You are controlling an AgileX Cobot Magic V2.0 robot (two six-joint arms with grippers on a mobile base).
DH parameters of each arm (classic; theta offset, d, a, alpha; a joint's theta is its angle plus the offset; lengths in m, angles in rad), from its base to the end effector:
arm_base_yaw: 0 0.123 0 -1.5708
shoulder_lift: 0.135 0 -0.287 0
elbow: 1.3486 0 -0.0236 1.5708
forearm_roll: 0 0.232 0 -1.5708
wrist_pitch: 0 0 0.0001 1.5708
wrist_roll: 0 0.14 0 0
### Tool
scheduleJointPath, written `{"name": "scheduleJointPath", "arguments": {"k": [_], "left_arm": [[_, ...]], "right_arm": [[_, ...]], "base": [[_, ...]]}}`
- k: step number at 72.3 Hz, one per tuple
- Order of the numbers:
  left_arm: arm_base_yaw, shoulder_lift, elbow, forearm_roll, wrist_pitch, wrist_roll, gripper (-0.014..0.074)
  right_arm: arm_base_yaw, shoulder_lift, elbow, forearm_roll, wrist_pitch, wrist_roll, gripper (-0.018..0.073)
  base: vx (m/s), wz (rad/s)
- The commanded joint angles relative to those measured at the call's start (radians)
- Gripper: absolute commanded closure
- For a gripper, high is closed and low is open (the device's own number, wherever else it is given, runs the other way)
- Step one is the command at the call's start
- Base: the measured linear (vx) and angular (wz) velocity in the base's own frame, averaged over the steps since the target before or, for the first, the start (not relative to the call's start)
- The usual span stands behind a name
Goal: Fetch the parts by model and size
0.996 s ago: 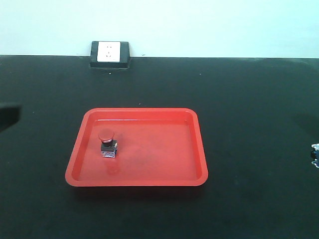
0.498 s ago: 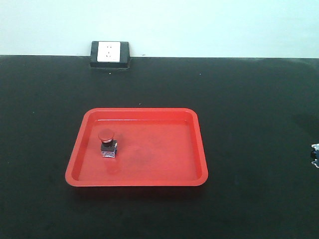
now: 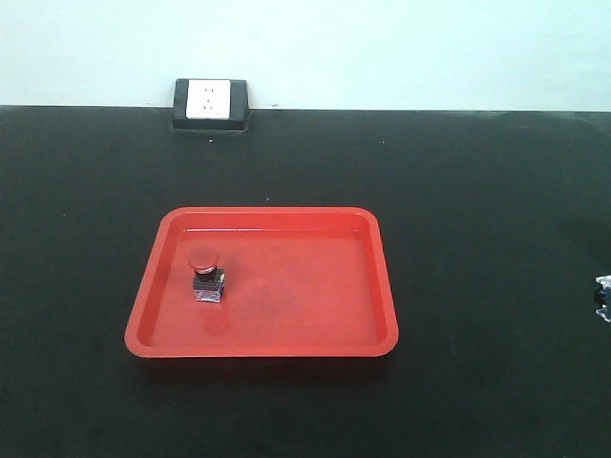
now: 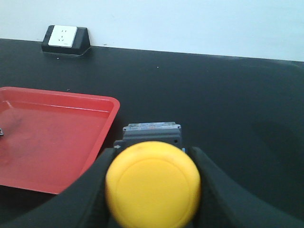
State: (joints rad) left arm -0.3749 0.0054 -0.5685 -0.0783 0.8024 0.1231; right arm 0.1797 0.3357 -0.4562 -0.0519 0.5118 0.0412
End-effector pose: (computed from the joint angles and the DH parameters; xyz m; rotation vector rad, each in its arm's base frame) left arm 0.0198 -0.0163 0.3013 0.4209 1.6768 -0.2747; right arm 0.0989 0.0143 0.2822 -0.1546 1.8690 0.0971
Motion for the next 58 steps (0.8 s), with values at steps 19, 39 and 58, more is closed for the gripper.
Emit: {"name": "scheduleJointPath", "arguments": {"k": [19,39,58], "left_arm": [[-0.004,0.015,-0.020,-0.011,-0.050,-0.001,0.0200],[-0.004,0.015,-0.020,-0.011,-0.050,-0.001,0.0200],[-0.004,0.012,-0.020,-0.011,-0.050,-0.001,0.0200]], "right_arm": [[-0.004,0.120,-0.104,-0.001,-0.070,-0.026,0.0567],[0.124,0.467,-0.316,0.033,0.036,-0.068,0.0564],[0.226,0.837,-0.579,0.088,0.088,-0.041,0.0564]], "base": [[0.00,0.00],[0.00,0.00],[0.00,0.00]]}}
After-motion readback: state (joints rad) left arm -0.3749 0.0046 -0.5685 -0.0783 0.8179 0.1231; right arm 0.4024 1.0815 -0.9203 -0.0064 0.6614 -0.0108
